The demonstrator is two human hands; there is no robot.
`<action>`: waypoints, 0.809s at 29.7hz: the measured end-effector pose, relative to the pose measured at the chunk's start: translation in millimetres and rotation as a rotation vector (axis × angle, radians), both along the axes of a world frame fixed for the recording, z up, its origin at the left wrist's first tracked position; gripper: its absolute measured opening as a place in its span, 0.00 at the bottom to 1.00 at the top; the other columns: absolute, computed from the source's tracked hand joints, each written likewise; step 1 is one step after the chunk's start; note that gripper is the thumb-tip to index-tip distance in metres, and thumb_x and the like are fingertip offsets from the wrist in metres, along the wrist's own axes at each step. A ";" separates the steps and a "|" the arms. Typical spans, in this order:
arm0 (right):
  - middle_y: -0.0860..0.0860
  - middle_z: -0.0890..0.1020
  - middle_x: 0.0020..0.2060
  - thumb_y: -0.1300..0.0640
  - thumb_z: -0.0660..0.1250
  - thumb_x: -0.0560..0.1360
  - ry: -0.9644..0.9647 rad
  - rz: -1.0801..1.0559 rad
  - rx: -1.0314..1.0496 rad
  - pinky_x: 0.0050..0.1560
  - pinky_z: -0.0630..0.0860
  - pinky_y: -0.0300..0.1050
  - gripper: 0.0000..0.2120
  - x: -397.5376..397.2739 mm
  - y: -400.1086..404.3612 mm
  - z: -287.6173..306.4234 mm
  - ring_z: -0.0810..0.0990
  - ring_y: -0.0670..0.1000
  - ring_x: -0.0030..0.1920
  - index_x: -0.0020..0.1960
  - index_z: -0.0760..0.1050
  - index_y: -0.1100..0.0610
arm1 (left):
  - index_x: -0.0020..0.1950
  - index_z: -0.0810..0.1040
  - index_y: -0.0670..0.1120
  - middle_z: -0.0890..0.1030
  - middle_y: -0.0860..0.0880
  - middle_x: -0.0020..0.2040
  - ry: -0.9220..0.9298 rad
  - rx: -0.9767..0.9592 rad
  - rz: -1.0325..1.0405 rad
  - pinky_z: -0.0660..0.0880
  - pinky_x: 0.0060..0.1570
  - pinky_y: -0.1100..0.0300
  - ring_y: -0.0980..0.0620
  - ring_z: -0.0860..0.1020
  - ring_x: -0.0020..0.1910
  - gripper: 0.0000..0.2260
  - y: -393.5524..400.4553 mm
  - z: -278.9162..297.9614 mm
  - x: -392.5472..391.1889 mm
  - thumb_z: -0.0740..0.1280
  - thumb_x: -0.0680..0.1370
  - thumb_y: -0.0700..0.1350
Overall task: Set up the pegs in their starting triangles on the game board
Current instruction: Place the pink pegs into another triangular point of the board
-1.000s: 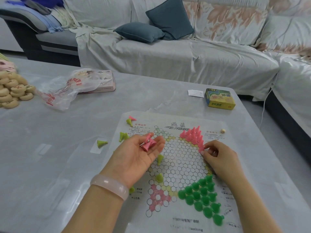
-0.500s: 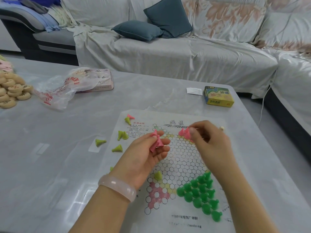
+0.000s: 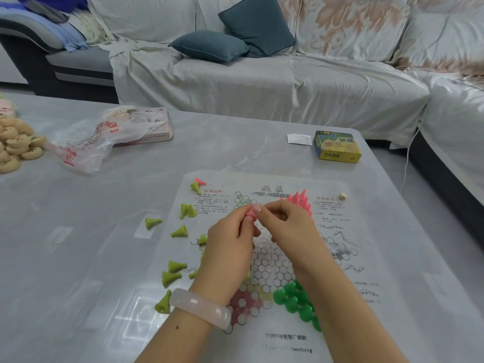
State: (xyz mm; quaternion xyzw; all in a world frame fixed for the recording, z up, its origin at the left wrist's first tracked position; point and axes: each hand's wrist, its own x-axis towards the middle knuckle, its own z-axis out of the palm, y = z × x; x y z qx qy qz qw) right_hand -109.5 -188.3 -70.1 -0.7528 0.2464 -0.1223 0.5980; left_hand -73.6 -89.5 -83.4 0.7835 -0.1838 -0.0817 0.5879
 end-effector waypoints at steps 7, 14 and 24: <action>0.42 0.80 0.34 0.56 0.66 0.72 -0.018 0.001 0.191 0.41 0.67 0.37 0.04 -6.9 -7.0 4.8 0.75 0.38 0.34 0.41 0.79 0.55 | 0.64 0.72 0.54 0.77 0.53 0.37 -0.145 0.097 -0.070 0.70 0.38 0.70 0.60 0.73 0.34 0.14 -1.9 -0.8 -4.0 0.56 0.80 0.45; 0.46 0.82 0.39 0.58 0.65 0.73 -0.112 -0.317 -0.353 0.42 0.72 0.33 0.04 -16.8 -60.4 9.1 0.78 0.43 0.42 0.43 0.78 0.51 | 0.52 0.77 0.42 0.78 0.47 0.34 0.630 -0.393 -0.051 0.73 0.28 0.66 0.55 0.74 0.28 0.12 1.0 7.8 4.3 0.54 0.80 0.40; 0.46 0.77 0.34 0.59 0.64 0.74 0.105 -0.052 -0.797 0.36 0.64 0.32 0.05 -11.8 -71.4 -11.2 0.70 0.39 0.35 0.43 0.79 0.55 | 0.52 0.77 0.35 0.79 0.41 0.41 0.863 -0.627 -0.038 0.80 0.37 0.63 0.50 0.78 0.38 0.10 3.4 11.3 6.8 0.57 0.77 0.32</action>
